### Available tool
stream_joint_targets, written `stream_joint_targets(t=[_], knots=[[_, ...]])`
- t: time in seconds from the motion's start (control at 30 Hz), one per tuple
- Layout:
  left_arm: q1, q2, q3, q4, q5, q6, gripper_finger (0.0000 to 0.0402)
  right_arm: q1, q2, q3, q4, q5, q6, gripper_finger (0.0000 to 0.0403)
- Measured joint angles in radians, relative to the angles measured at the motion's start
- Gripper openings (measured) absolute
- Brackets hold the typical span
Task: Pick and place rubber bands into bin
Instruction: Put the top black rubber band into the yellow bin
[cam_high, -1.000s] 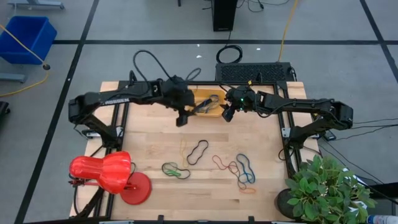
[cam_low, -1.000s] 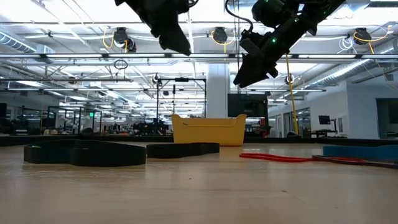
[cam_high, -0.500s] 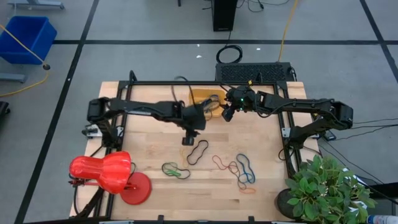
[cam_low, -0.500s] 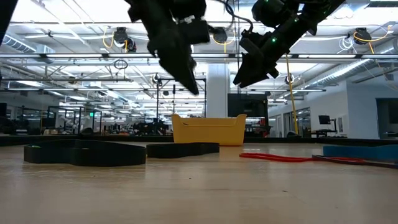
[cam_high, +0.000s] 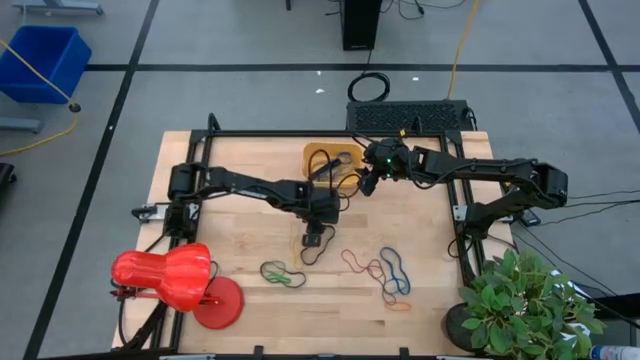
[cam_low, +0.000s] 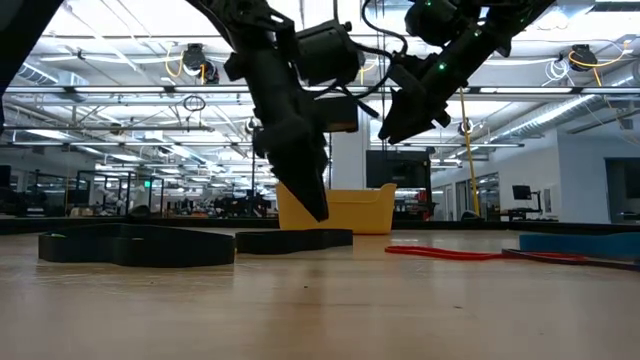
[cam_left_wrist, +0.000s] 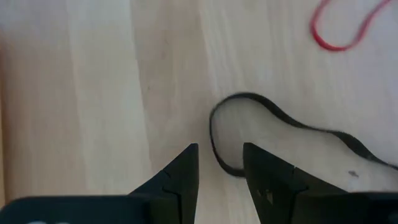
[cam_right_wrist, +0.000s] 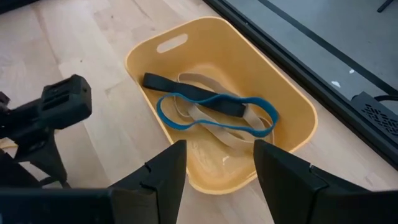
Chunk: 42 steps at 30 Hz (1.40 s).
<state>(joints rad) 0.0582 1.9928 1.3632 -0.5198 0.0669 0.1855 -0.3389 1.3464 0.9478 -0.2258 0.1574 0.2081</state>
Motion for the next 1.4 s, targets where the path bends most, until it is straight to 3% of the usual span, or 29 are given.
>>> stream_joint_targets(t=[0.17,0.83,0.93,1.13,1.4], knots=[[0.001,0.019,0.0,0.0,-0.06,-0.033,0.0131,0.0,0.0,0.0,0.002,0.0,0.0,0.0181],[-0.013,0.055,0.001,-0.008,-0.035,-0.061,0.0128,0.0,0.0,0.0,0.004,0.003,-0.003,0.018],[-0.013,0.055,0.001,-0.008,-0.036,-0.061,0.0105,0.0,0.0,0.0,0.004,0.003,-0.003,0.018],[-0.014,0.055,0.001,-0.007,-0.037,-0.057,0.0016,0.0,0.0,0.0,0.004,0.003,-0.003,0.018],[-0.013,0.053,0.001,-0.011,-0.038,-0.057,0.001,0.0,0.0,0.0,0.004,0.003,-0.003,0.018]])
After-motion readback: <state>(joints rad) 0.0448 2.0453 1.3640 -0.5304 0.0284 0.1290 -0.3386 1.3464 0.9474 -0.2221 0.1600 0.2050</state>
